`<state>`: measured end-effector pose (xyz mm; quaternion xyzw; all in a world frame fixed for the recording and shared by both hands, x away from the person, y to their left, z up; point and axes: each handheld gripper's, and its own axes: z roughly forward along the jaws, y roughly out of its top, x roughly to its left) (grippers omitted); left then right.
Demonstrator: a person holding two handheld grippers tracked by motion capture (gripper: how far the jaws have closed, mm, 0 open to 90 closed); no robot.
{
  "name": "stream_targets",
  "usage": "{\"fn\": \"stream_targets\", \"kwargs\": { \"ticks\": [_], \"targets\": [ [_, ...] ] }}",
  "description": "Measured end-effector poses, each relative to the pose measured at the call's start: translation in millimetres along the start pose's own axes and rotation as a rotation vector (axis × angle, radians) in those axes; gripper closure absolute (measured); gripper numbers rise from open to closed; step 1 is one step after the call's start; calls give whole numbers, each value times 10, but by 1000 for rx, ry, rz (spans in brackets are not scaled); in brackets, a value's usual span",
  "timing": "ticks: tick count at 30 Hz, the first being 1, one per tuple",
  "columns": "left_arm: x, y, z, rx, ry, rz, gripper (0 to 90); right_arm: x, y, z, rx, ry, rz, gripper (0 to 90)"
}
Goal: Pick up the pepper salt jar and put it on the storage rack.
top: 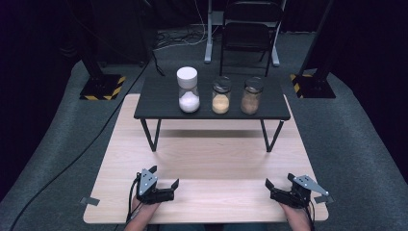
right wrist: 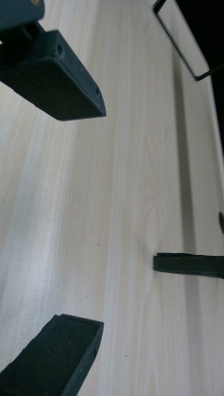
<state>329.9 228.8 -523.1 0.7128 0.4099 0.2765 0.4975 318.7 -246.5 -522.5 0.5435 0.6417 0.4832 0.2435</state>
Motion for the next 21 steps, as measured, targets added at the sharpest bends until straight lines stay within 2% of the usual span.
{"fn": "stream_targets", "kwargs": {
  "ticks": [2,5,9,15,21],
  "targets": [
    [1,0,1,1,-1,-1,2,4,5,17,25,8,-8,0],
    [1,0,2,1,-1,-1,2,0,16,58,96,20,-15,0],
    [2,1,2,1,-1,-1,2,-13,21,79,129,18,-6,0],
    [3,1,3,2,-3,-1,1,-24,29,109,161,-4,10,0],
    [3,2,8,-1,-2,-3,0,-42,27,96,147,-1,30,0]
  ]
}}
